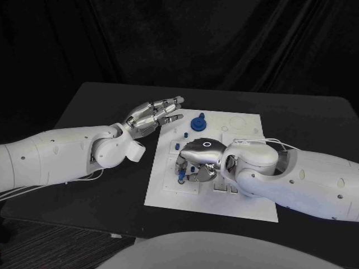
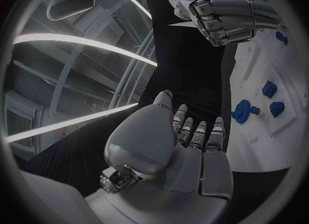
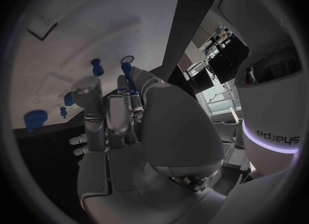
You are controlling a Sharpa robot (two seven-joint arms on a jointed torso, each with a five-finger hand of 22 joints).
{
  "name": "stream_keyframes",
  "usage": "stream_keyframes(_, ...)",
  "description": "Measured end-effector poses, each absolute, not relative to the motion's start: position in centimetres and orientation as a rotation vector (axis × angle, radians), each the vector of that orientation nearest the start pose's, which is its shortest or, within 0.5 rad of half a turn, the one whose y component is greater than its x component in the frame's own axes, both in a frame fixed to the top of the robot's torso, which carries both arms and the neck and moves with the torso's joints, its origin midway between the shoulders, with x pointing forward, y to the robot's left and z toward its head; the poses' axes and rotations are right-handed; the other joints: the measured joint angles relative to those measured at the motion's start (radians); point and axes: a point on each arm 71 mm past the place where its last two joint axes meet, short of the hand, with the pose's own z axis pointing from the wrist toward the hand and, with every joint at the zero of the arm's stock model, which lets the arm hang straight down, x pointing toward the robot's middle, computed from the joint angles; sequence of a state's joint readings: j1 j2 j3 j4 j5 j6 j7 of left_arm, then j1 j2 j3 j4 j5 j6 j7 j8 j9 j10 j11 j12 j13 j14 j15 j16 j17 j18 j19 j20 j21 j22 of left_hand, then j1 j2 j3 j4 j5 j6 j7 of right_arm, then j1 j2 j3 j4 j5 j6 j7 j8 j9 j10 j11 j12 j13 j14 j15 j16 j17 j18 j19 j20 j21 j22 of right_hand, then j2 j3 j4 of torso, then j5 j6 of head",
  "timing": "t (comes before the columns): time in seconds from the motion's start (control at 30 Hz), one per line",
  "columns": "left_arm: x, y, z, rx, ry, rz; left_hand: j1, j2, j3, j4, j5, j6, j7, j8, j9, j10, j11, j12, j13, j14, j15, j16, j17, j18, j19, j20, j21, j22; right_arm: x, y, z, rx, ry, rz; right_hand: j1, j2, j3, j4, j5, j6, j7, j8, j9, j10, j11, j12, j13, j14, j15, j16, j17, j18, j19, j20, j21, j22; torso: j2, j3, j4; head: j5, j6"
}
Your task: Assemble the parts on the task board
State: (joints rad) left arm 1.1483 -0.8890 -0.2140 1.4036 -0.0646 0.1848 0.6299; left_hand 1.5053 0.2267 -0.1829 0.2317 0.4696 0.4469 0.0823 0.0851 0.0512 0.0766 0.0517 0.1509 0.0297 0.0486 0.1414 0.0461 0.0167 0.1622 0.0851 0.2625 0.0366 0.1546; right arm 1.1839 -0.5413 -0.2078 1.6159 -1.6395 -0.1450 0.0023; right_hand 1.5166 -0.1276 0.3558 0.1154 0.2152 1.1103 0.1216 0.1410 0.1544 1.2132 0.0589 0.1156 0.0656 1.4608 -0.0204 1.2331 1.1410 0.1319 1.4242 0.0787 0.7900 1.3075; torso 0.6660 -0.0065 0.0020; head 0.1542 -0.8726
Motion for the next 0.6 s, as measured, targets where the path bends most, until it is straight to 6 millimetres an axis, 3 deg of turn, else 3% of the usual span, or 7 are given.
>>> stream_keyframes(0.6, 45.71, 24.67, -25.14, -0.983, 1.575, -1.889, 0.0, 0.008, 0.0, 0.0, 0.0, 0.0, 0.0, 0.0, 0.0, -0.004, 0.004, 0.0, 0.0, 0.0, 0.0, 0.0, 0.0, 0.0, 0.0, 0.0, 0.0, -0.002, 38.69, -2.12, -24.16, -0.812, 1.764, 0.992, 0.0, 0.0, 0.003, -0.003, 0.0, -0.004, 0.0, -0.001, 0.014, 0.0, 0.0, 0.0, 0.001, 0.0, 0.0, 0.0, -0.003, 0.0, 0.0, 0.0, 0.0, 0.0, 0.0, -0.0001, -0.0003, -0.001, 0.0)
